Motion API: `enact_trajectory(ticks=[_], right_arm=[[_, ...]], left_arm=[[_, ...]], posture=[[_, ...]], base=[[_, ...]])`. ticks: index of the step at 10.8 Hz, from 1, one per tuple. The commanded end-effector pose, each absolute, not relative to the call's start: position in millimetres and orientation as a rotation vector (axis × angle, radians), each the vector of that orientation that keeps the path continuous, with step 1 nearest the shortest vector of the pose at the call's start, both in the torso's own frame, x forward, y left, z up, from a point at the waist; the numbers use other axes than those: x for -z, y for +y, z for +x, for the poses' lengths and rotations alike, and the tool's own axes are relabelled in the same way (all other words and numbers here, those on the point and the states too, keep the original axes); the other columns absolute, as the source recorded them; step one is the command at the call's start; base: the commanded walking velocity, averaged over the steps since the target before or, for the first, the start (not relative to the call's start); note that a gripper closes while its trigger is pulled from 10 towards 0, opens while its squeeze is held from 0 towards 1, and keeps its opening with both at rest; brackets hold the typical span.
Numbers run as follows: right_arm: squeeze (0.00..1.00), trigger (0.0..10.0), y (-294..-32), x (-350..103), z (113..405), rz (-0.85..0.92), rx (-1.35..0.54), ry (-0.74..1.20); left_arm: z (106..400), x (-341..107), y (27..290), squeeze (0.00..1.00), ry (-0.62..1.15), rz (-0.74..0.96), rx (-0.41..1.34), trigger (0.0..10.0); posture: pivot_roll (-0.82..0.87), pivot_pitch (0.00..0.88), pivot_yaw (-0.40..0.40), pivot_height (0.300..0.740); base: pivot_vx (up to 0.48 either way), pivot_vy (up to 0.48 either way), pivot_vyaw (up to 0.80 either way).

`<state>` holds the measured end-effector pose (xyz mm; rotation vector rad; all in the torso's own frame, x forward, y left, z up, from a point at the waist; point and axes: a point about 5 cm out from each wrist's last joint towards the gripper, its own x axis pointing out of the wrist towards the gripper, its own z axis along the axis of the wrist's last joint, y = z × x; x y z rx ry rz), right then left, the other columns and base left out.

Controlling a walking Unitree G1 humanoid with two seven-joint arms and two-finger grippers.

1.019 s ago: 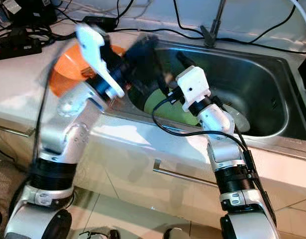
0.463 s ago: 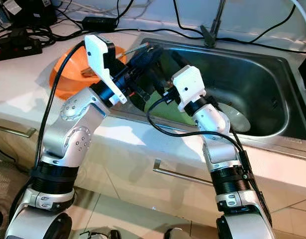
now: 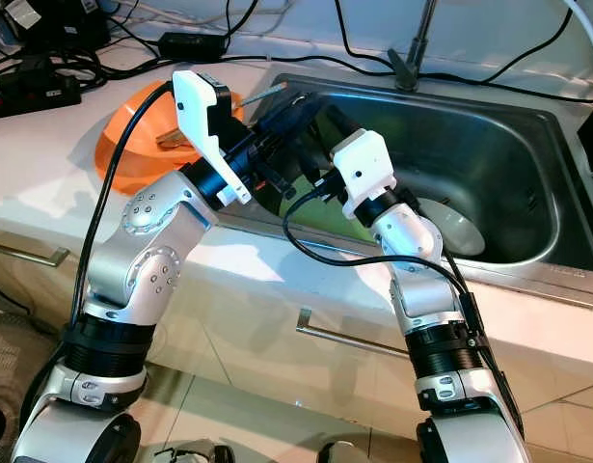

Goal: Kitchen organization

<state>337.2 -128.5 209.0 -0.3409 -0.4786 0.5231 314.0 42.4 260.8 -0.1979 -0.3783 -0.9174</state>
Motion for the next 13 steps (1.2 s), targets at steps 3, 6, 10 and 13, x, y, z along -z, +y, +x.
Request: enact_trajectory(ticks=[3, 6, 10, 13], right_arm=[[0.0, 0.0, -126.4, -205.1, 337.4, -0.323, -0.537, -0.46], [0.0, 0.0, -126.6, -204.8, 338.0, -0.324, -0.535, -0.457], [0.0, 0.0, -127.1, -204.0, 338.3, -0.322, -0.534, -0.456], [0.0, 0.0, -127.9, -203.6, 338.3, -0.322, -0.531, -0.456]], left_arm=[[313.9, -260.3, 42.9, 0.0, -0.382, -0.188, 0.918, 10.0], [314.0, -260.7, 42.7, 0.0, -0.385, -0.184, 0.918, 10.0], [313.8, -260.7, 44.3, 0.0, -0.387, -0.183, 0.915, 10.0], [313.4, -260.5, 44.9, 0.0, -0.388, -0.182, 0.911, 10.0]], posture=[[0.08, 0.065, 0.051, 0.74], [0.08, 0.064, 0.051, 0.74], [0.08, 0.064, 0.046, 0.74], [0.08, 0.064, 0.045, 0.74]], base=[[0.0, 0.0, 0.0], [0.0, 0.0, 0.0], [0.0, 0.0, 0.0], [0.0, 0.0, 0.0]])
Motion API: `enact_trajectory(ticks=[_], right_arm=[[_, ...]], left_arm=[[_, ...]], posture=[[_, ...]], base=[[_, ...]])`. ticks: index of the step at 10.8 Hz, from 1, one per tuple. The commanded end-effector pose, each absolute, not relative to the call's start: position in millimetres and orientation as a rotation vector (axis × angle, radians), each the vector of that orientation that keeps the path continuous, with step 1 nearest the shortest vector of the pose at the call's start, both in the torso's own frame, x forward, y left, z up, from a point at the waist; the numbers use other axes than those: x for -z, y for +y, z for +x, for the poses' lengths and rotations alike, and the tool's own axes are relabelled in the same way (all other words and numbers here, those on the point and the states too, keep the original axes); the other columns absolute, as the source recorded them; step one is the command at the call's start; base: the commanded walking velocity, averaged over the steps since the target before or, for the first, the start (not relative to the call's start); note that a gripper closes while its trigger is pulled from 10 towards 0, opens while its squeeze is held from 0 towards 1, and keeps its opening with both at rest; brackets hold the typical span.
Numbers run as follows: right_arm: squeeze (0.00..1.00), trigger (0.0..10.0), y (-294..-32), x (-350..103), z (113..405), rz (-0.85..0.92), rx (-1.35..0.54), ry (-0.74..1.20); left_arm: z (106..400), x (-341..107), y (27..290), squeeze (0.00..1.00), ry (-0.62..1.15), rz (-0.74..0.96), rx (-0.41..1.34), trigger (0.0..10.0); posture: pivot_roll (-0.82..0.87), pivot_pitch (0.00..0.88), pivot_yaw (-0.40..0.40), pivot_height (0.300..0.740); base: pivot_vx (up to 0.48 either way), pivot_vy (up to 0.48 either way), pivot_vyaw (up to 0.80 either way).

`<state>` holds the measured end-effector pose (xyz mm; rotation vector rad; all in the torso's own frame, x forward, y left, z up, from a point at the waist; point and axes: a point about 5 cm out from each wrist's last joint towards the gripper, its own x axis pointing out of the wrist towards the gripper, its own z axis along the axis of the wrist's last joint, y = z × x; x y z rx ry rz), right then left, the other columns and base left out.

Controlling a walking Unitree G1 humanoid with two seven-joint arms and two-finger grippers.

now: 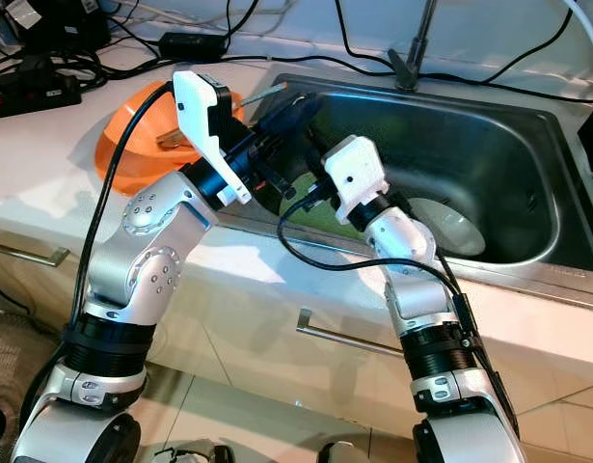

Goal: Kitchen organization

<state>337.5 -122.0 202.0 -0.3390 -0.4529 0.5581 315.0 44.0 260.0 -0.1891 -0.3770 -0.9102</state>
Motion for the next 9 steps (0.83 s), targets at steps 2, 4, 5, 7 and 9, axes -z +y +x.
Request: enact_trajectory(ticks=[2, 4, 5, 7, 9], right_arm=[[0.0, 0.0, -128.7, -203.9, 338.7, -0.323, -0.527, -0.456], [0.0, 0.0, -128.8, -203.5, 338.6, -0.32, -0.526, -0.456], [0.0, 0.0, -128.9, -203.2, 338.7, -0.319, -0.524, -0.455], [0.0, 0.0, -129.9, -201.6, 339.0, -0.318, -0.519, -0.45], [0.0, 0.0, -132.8, -201.3, 341.0, -0.318, -0.49, -0.447]], left_arm=[[314.1, -260.2, 45.5, 0.0, -0.387, -0.182, 0.908, 10.0], [314.0, -260.0, 45.5, 0.0, -0.386, -0.182, 0.906, 10.0], [314.0, -259.8, 45.4, 0.0, -0.384, -0.185, 0.908, 10.0], [314.1, -259.5, 45.2, 1.0, -0.379, -0.204, 0.908, 10.0], [313.1, -259.8, 44.9, 1.0, -0.379, -0.216, 0.918, 10.0]], posture=[[0.08, 0.067, 0.045, 0.74], [0.08, 0.067, 0.045, 0.74], [0.08, 0.067, 0.045, 0.74], [0.08, 0.068, 0.045, 0.74], [0.08, 0.069, 0.044, 0.74]], base=[[0.0, 0.0, 0.0], [0.0, 0.0, 0.0], [0.0, 0.0, 0.0], [0.0, 0.0, 0.0], [0.0, 0.0, 0.0]])
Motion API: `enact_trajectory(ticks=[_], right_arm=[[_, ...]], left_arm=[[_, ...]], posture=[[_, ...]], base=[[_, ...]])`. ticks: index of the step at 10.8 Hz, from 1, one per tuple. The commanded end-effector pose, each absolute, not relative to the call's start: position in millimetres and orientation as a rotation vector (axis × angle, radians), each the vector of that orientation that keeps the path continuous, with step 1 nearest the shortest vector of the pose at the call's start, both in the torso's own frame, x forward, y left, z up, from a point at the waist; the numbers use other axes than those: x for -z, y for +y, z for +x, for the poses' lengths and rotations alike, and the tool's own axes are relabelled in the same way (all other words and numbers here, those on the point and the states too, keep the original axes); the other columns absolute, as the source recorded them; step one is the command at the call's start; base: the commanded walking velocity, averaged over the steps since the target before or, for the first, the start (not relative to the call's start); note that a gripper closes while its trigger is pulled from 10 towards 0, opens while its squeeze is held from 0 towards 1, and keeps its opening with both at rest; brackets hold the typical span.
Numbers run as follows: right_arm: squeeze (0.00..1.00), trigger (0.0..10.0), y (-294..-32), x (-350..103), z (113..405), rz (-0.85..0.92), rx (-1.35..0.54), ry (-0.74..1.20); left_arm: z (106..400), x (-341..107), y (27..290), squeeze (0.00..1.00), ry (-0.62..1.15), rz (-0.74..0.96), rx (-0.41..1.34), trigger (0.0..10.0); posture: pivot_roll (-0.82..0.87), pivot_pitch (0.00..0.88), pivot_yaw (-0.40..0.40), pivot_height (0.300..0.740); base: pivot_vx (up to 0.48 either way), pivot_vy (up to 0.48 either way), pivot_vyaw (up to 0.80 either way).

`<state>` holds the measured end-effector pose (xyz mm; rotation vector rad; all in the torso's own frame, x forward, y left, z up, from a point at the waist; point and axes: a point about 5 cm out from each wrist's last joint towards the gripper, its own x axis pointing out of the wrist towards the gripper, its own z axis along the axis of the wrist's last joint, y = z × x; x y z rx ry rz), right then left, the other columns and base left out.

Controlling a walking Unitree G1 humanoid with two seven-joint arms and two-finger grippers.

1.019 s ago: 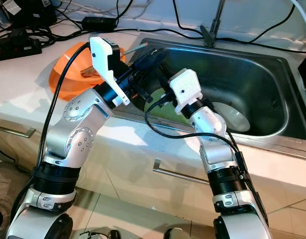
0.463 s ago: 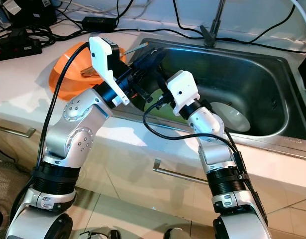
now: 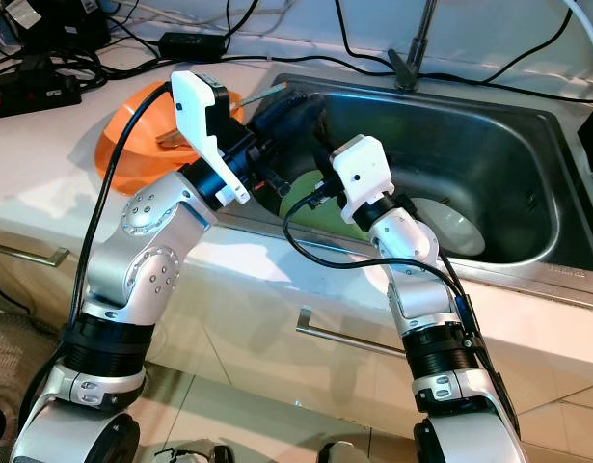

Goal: Kitchen organization

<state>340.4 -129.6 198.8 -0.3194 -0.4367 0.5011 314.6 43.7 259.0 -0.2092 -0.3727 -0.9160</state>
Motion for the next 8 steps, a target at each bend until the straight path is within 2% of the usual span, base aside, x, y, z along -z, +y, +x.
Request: enact_trajectory(ticks=[1, 5, 6, 7, 8], right_arm=[[0.0, 0.0, -133.8, -201.9, 342.2, -0.317, -0.482, -0.446], [0.0, 0.0, -150.4, -200.7, 352.5, -0.317, -0.383, -0.414], [0.0, 0.0, -155.9, -202.6, 355.9, -0.309, -0.353, -0.412], [0.0, 4.7, -159.0, -202.6, 358.1, -0.306, -0.33, -0.408], [0.0, 10.0, -167.8, -202.6, 363.7, -0.299, -0.273, -0.381]], left_arm=[[312.5, -260.0, 45.0, 1.0, -0.38, -0.221, 0.923, 10.0], [312.1, -264.8, 50.8, 1.0, -0.399, -0.291, 0.911, 10.0], [313.0, -263.3, 55.9, 0.0, -0.4, -0.301, 0.886, 10.0], [313.9, -262.8, 58.5, 0.0, -0.397, -0.304, 0.874, 10.0], [315.5, -259.0, 64.1, 0.0, -0.383, -0.271, 0.845, 10.0]], posture=[[0.08, 0.067, 0.044, 0.74], [0.09, 0.067, 0.038, 0.74], [0.09, 0.067, 0.037, 0.74], [0.09, 0.066, 0.036, 0.74], [0.09, 0.067, 0.038, 0.74]], base=[[0.0, 0.0, 0.0], [0.0, 0.0, 0.0], [0.0, 0.0, 0.0], [0.0, 0.0, 0.0], [0.0, 0.0, 0.0]])
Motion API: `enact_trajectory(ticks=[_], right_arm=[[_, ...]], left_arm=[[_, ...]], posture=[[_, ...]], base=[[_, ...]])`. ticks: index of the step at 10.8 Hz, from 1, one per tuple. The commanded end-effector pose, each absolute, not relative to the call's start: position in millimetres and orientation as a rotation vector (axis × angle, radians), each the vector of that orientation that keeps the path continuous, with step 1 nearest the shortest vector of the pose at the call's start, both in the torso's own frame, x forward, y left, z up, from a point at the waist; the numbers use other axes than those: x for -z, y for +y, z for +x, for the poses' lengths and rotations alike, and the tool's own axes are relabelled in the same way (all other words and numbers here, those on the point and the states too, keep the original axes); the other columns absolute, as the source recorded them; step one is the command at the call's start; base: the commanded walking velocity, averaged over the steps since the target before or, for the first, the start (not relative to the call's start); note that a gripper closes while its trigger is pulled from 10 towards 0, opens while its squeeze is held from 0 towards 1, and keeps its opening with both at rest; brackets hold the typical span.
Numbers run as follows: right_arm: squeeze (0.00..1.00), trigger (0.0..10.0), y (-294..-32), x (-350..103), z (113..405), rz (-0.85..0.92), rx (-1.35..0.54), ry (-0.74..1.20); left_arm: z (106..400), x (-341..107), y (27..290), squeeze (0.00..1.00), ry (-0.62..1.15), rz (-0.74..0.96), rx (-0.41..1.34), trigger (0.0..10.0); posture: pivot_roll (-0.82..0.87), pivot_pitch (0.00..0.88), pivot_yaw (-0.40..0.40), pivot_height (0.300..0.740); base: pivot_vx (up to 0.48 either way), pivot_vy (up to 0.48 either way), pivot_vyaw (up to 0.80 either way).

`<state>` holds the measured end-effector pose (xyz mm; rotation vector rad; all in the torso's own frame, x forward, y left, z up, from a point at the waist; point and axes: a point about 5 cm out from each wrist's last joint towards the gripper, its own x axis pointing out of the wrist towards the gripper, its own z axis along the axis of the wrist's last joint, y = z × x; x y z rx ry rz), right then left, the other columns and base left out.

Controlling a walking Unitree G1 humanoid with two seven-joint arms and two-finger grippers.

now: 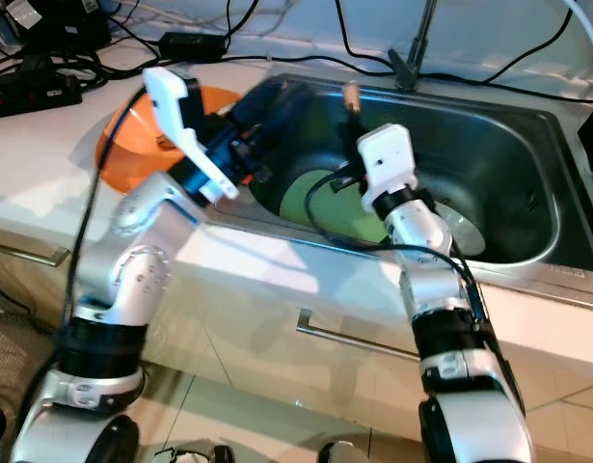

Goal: Kitchen organization

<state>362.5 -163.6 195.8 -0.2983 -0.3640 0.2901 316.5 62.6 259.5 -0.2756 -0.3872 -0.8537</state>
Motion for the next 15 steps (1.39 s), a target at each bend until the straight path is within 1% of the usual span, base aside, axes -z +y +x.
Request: enact_trajectory(ticks=[1, 2, 3, 4, 5, 7, 8, 11, 15], right_arm=[[0.0, 10.0, -174.8, -203.3, 369.1, -0.304, -0.219, -0.352], [0.0, 10.0, -181.3, -205.6, 374.5, -0.292, -0.162, -0.332], [0.0, 10.0, -187.3, -209.6, 382.1, -0.263, -0.12, -0.31], [0.0, 10.0, -190.6, -209.0, 386.3, -0.256, -0.095, -0.284], [0.0, 10.0, -193.8, -204.2, 393.2, -0.22, -0.069, -0.215], [0.0, 10.0, -196.4, -191.5, 400.0, -0.149, -0.028, -0.094], [0.0, 10.0, -196.2, -185.7, 401.8, -0.115, -0.02, -0.045], [0.0, 10.0, -192.1, -165.0, 401.4, -0.116, -0.028, 0.098], [0.0, 10.0, -185.0, -146.0, 397.3, -0.109, -0.042, 0.191]], left_arm=[[314.9, -252.1, 65.1, 0.0, -0.36, -0.22, 0.84, 10.0], [313.8, -242.0, 64.7, 0.0, -0.317, -0.172, 0.844, 10.0], [312.3, -220.6, 63.7, 0.0, -0.222, -0.078, 0.844, 10.0], [310.5, -210.9, 63.0, 0.0, -0.177, -0.058, 0.851, 10.0], [308.9, -198.8, 62.4, 0.0, -0.123, -0.025, 0.837, 10.0], [303.0, -185.8, 58.0, 0.0, -0.066, 0.01, 0.867, 10.0], [302.4, -180.4, 56.9, 0.0, -0.037, 0.034, 0.855, 10.0], [297.8, -173.1, 52.2, 0.0, 0.004, 0.048, 0.867, 10.0], [291.8, -163.2, 45.6, 0.0, 0.065, 0.054, 0.88, 10.0]], posture=[[0.09, 0.067, 0.041, 0.74], [0.09, 0.067, 0.043, 0.74], [0.08, 0.069, 0.044, 0.74], [0.09, 0.069, 0.041, 0.74], [0.1, 0.07, 0.036, 0.74], [0.1, 0.071, 0.028, 0.74], [0.11, 0.068, 0.021, 0.74], [0.13, 0.054, 0.002, 0.74], [0.14, 0.036, -0.006, 0.74]], base=[[0.0, 0.0, 0.0], [0.0, 0.0, 0.0], [0.0, 0.0, 0.0], [0.0, 0.0, 0.0], [0.0, 0.0, 0.0], [0.0, 0.0, 0.0], [0.0, 0.0, 0.0], [0.0, 0.0, 0.0], [0.0, 0.0, 0.0]])
